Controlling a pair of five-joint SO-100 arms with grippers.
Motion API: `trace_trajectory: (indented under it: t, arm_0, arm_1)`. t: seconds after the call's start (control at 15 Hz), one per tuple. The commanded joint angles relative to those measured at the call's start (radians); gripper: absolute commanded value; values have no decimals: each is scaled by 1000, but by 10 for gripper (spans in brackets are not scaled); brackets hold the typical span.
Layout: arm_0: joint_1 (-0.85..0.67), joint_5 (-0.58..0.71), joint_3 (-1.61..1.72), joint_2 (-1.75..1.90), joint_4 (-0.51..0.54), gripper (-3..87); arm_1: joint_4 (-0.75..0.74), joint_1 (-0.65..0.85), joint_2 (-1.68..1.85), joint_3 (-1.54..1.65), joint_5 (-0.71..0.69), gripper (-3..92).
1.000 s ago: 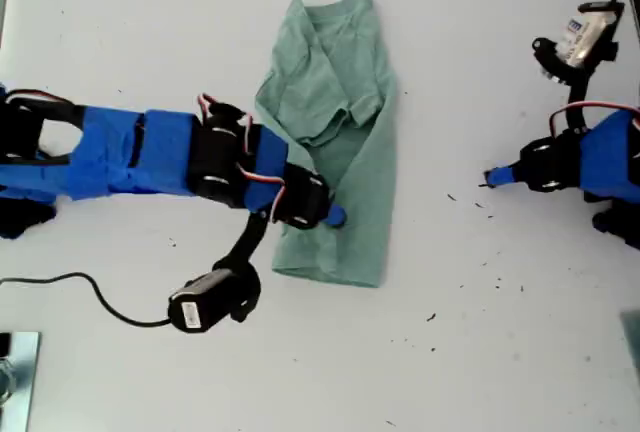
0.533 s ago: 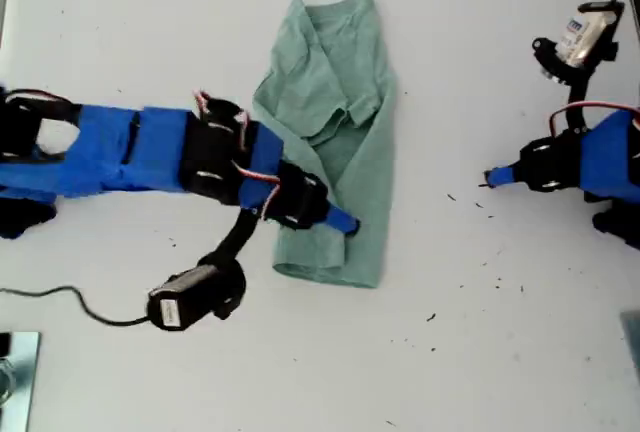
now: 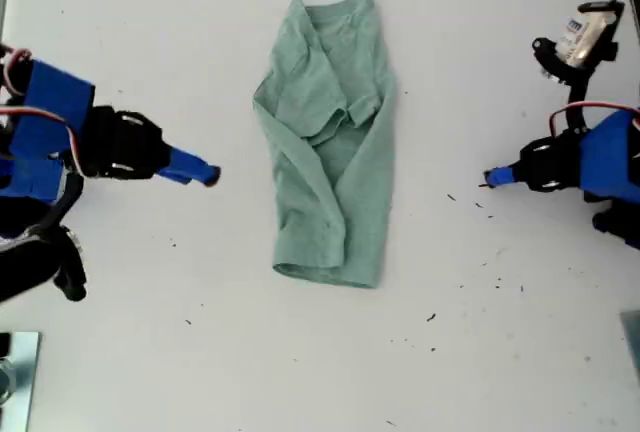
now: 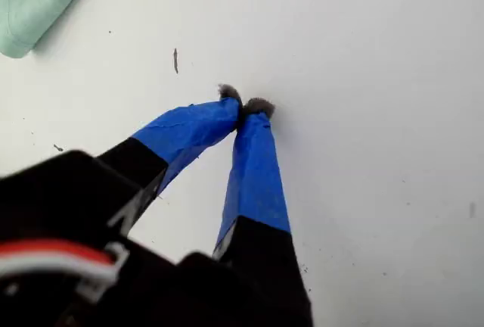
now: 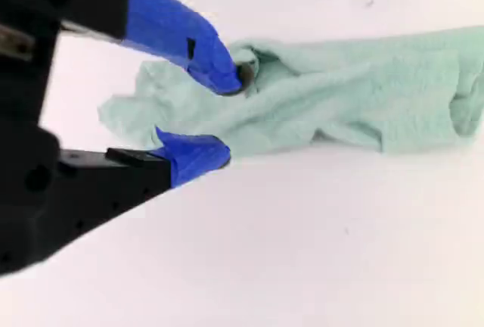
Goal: Fold t shirt
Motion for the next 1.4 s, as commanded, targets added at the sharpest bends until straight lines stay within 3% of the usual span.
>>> trace_trajectory:
  t: [0.0,0.2,0.4,0.53,0.67,0.87,0.93,1.0,1.07,1.33]
  arm_0:
    - [48,-115,523,373,-141,57]
    - [63,-178,796,667,-143,32]
    - [49,-178,839,692,-172,-2]
    - [71,-179,546,495,-86,-2]
    - [98,-164,115,101,9,-2]
    - [97,-49,-632,-508,301,-2]
    - [106,-2,-864,-673,368,59]
    - [112,48,-1035,-802,400,198]
    - [115,92,-1157,-902,422,264]
    - [106,150,-1262,-1071,443,283]
  arm_1:
    - [-2,2,3,38,8,22]
    - [0,6,0,38,14,22]
    - [0,-6,3,38,25,22]
    - [-14,-89,-51,-104,98,23]
    - [15,-97,-545,-563,106,23]
    - [169,-198,-1230,-1327,140,22]
    - [235,-225,-1404,-1543,160,22]
    - [305,-249,-1551,-1735,178,34]
    - [336,-265,-1660,-1867,179,228]
    - [319,-301,-1782,-1931,199,367]
